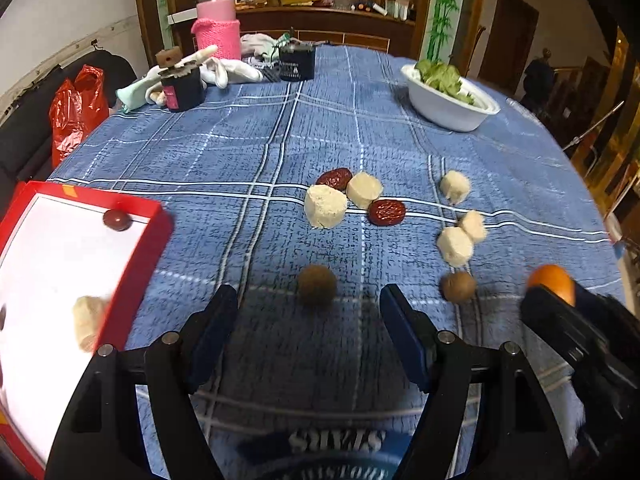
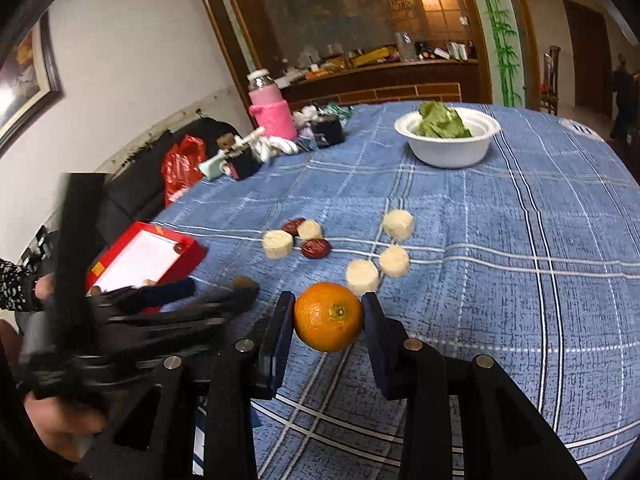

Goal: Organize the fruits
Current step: 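Grasp the second orange with the right tool while the left tool grasps a brown fruit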

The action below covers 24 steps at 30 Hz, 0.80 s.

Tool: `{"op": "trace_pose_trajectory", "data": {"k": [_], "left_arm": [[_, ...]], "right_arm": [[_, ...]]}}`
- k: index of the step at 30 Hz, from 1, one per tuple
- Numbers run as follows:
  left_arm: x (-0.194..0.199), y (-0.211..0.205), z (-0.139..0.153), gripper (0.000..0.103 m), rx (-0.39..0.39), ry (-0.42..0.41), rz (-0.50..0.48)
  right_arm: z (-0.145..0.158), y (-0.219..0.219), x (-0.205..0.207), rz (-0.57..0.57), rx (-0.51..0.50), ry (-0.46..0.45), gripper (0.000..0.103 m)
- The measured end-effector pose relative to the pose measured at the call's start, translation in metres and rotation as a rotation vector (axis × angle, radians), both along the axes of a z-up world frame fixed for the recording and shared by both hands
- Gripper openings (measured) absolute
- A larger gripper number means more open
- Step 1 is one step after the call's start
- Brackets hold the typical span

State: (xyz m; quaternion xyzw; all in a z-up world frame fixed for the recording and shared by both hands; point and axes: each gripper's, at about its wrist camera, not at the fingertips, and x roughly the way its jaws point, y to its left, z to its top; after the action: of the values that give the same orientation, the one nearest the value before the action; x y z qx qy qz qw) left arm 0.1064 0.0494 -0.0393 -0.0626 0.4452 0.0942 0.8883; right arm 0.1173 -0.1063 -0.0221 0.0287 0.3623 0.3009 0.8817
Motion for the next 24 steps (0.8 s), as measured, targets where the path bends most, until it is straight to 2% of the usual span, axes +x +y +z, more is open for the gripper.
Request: {"op": "trace_pose_trajectory", "data": {"k": [2, 7, 8, 10, 17, 24], "left_arm": [[0.006, -0.002, -0.005, 0.060, 0.009, 0.007, 0.005], [0.011, 0.000, -0.011, 0.042, 0.050, 0.014, 0.038], [0.011, 0.000, -0.011, 0.032, 0.058, 0.013, 0.043], [0.009, 0.004, -0.010, 0.022, 0.083, 0.014, 0.056], [-0.011, -0.002, 0.006, 0.020, 0.118, -0.027, 0.033], [-0.037, -0.003, 0.023, 0.020, 0.097, -0.068, 0.015]], "right_arm": [[0.000, 0.000, -0.002, 0.008, 0.006, -0.004, 0.035], [0.000, -0.002, -0.003, 0.010, 0.017, -0.007, 0.035], [0.001, -0.002, -0.004, 0.011, 0.020, -0.011, 0.035], [0.001, -0.003, -0.005, 0.011, 0.022, -0.014, 0.035], [-0.004, -0.001, -0.003, -0.005, 0.007, -0.002, 0.035], [0.004, 0.004, -0.018, -0.012, -0.019, -0.007, 0.035]]}}
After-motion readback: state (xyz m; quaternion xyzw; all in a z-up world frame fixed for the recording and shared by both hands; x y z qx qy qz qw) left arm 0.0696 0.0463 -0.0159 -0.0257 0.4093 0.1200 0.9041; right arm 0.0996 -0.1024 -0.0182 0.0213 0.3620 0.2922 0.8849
